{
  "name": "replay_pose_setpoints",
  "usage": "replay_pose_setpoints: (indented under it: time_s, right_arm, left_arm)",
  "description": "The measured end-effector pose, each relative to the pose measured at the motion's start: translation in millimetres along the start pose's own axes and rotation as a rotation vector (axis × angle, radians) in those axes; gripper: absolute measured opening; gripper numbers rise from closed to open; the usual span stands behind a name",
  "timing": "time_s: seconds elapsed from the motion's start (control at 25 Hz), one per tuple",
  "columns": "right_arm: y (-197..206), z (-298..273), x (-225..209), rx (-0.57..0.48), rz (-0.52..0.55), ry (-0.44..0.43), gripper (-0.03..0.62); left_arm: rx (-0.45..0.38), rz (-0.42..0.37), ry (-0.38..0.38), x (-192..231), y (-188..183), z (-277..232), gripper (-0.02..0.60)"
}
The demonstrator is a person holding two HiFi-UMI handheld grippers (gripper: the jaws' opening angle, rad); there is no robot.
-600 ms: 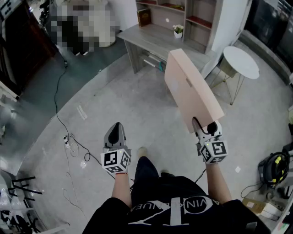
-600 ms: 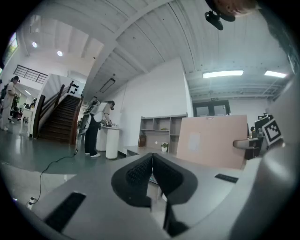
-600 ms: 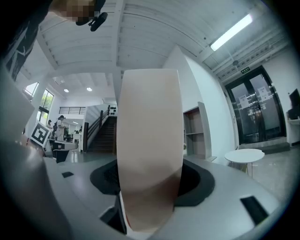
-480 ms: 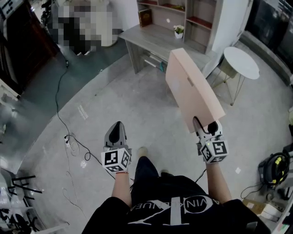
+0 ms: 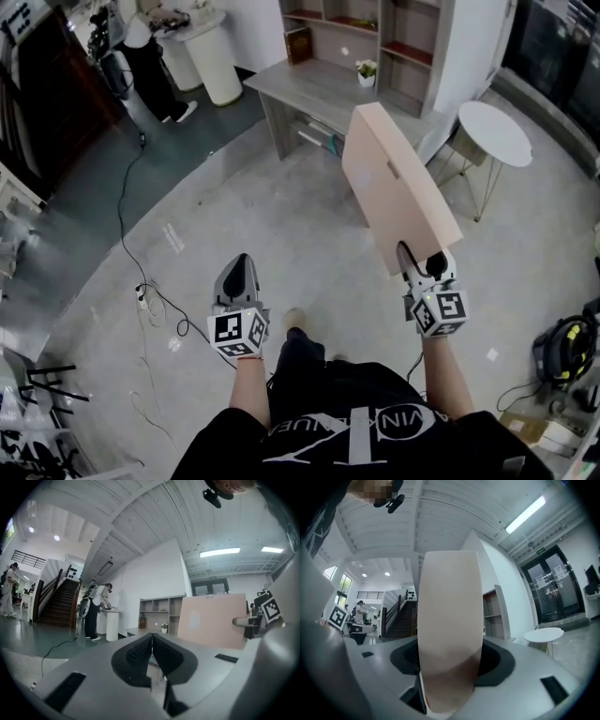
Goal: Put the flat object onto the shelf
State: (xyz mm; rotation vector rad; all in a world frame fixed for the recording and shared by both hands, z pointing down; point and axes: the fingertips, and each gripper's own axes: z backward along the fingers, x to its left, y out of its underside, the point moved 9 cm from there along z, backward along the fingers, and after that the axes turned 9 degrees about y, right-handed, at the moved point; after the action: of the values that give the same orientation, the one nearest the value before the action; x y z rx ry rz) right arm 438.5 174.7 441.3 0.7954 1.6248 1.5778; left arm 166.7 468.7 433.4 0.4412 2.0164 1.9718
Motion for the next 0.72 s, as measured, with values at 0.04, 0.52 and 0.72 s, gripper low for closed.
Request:
replay_pose_setpoints:
  time_s: [0.04,0.52,0.72]
  right_arm:
    - [0,-2,0,0.003,-0.007,-0.003,0.288]
    - [12,-94,4,0.037,-0.027,-0.017,0.288]
    - [12,-151,21,0.07,0.029,-0.047,0.288]
  left_arm:
    - [-0.001,0.008,-0.004,1,1,-1,0.005]
    - [0.012,0.059,-0.034,62,14,-77,0.005]
    - [0.039,0.103,-0.026,100,22,-131,0.005]
